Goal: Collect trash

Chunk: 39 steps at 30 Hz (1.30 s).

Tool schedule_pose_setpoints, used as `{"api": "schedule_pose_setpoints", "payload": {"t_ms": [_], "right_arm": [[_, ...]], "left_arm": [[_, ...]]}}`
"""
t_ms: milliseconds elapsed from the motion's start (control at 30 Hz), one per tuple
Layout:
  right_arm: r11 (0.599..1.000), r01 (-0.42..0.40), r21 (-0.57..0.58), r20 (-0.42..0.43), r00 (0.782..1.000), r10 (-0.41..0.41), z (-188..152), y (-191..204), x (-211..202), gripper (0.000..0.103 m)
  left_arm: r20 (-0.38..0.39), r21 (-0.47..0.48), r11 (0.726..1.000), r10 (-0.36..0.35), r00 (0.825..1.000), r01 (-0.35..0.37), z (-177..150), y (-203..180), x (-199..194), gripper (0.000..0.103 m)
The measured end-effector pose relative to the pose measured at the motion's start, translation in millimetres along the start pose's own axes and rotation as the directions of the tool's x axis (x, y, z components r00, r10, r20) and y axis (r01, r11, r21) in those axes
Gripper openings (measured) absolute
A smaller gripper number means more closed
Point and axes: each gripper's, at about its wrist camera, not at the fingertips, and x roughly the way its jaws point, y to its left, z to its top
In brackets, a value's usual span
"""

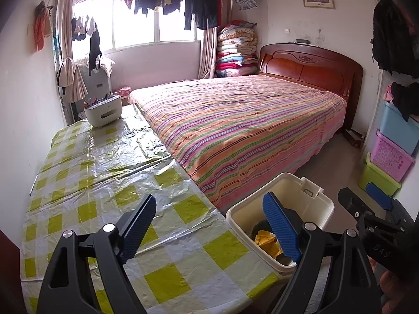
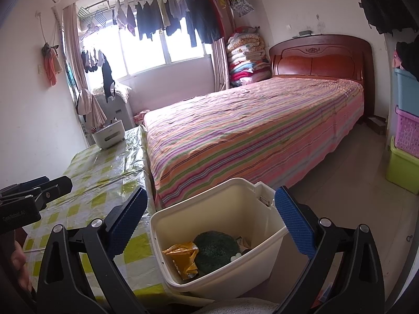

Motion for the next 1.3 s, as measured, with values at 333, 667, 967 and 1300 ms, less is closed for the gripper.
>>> {"api": "schedule_pose_setpoints", "payload": {"t_ms": [333, 667, 967, 1300], "right_arm": [[1.000, 0.004, 0.004, -0.007, 1.000, -0.004, -6.4, -0.4, 3.9, 0.096], [1.000, 0.004, 0.004, -0.011, 1.000, -0.004, -6.9, -1.1, 4.0, 0.096], [1.000, 0.004, 0.005, -0.013, 1.000, -0.004, -8.2, -0.3, 4.6, 0.096], [1.000, 0.007, 0.007, -0.017, 1.000, -0.007, -10.7, 0.1, 5.5, 0.096]], "left_arm": [[0.001, -0.003, 1.000, 0.009, 1.000, -0.009, -0.8, 0.1, -0.3, 0.081], [0.002, -0.006, 1.000, 0.011, 1.000, -0.011, -1.2, 1.9, -0.5, 0.081], [-0.005, -0.016, 1.000, -0.003, 1.000, 0.003, 0.5, 3.5, -0.8, 0.081], [-0.005, -0.013, 1.000, 0.004, 1.000, -0.004, -0.1, 1.9, -0.1, 0.081]]}}
